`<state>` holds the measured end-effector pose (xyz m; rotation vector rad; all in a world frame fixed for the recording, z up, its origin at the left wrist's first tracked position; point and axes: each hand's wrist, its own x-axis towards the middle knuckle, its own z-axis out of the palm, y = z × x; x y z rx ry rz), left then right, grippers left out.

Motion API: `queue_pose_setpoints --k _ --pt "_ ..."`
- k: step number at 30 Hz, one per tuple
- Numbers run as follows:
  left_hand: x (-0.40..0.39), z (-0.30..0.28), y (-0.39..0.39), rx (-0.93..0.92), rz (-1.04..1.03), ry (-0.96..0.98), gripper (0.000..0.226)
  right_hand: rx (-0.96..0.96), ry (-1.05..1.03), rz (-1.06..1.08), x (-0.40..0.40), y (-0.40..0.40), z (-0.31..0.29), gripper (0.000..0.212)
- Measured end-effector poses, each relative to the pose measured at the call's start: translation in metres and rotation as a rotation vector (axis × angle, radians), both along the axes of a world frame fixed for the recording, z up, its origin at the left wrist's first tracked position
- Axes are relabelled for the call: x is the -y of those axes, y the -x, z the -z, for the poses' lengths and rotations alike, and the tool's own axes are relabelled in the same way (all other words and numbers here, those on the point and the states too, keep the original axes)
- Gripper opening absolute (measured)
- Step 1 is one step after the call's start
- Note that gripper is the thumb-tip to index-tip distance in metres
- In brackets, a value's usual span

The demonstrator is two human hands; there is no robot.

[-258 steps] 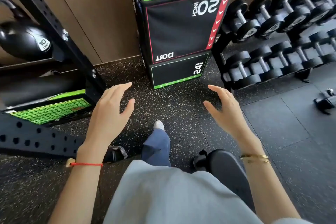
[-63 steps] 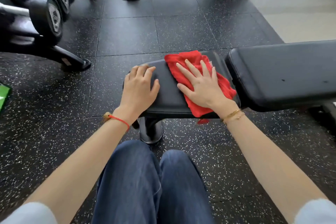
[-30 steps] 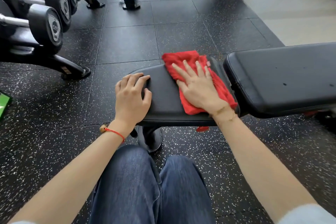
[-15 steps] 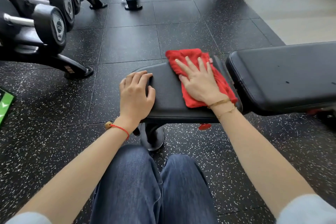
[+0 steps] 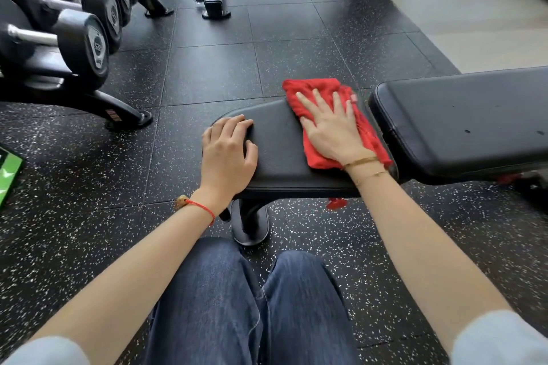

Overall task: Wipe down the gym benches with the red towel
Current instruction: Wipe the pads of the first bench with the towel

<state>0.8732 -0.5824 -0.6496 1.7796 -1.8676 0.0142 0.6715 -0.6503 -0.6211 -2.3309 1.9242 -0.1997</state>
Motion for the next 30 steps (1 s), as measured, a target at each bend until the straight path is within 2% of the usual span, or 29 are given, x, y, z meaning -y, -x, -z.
queue_pose_setpoints --k 4,9,16,20,24,30 --pt "0.001 0.0 0.0 -0.019 0.0 0.009 0.044 0.001 0.069 -0.193 -0.047 -0.01 0.006 0.055" --pt "0.001 0.0 -0.002 -0.022 0.006 0.009 0.041 0.034 0.06 -0.263 -0.056 0.027 0.004 0.053" --pt "0.001 0.0 0.0 -0.023 -0.001 0.008 0.042 -0.011 -0.002 -0.02 0.002 0.001 0.001 0.054" --pt "-0.001 -0.005 0.0 -0.08 -0.035 0.003 0.049 -0.037 0.051 -0.184 -0.022 -0.045 0.002 0.055" --pt "-0.009 -0.006 -0.012 -0.085 -0.028 0.029 0.045 0.019 0.099 -0.307 -0.055 -0.04 0.011 0.054" --pt "-0.023 -0.007 -0.033 -0.034 0.0 0.014 0.037 -0.016 0.027 -0.051 -0.006 -0.027 0.004 0.055"
